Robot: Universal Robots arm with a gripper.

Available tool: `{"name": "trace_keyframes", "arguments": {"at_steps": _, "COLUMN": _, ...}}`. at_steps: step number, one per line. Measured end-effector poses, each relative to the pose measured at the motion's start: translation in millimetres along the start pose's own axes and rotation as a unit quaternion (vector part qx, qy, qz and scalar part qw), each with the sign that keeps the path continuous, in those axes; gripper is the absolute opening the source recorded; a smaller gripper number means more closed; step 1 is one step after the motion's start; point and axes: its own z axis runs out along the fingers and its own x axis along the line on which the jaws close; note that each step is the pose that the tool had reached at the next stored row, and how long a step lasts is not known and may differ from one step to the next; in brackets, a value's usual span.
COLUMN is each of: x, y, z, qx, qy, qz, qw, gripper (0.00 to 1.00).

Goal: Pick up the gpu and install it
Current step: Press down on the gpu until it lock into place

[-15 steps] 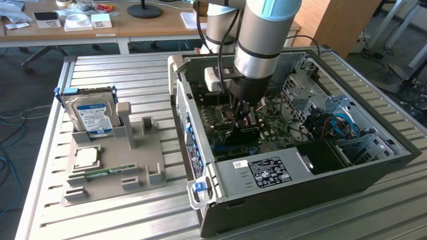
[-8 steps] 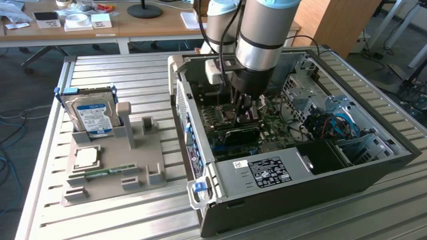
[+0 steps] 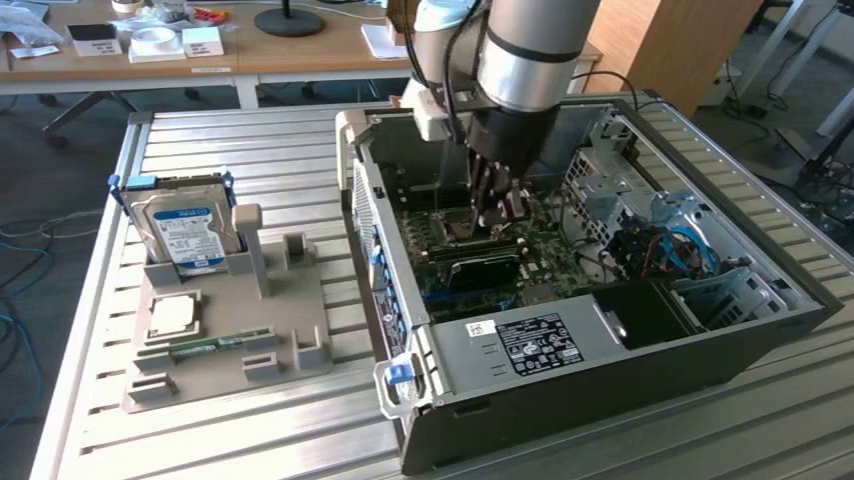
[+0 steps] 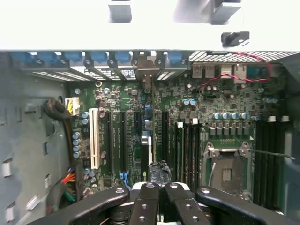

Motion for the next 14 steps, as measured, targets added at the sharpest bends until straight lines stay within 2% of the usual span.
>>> {"name": "trace_keyframes", "arguments": {"at_steps": 5, "x": -0.4, "y": -0.2, "z": -12.5, "qx": 0.0005, "qy": 0.0000, "qz": 0.000, "qw": 1.0000, "gripper": 0.11}}
{"name": "trace_keyframes", "arguments": {"at_steps": 14, "x": -0.9, "y": -0.2, "z": -25.7, "qx": 0.0014, "qy": -0.0001, "qz": 0.000, "qw": 1.0000, "gripper": 0.11}}
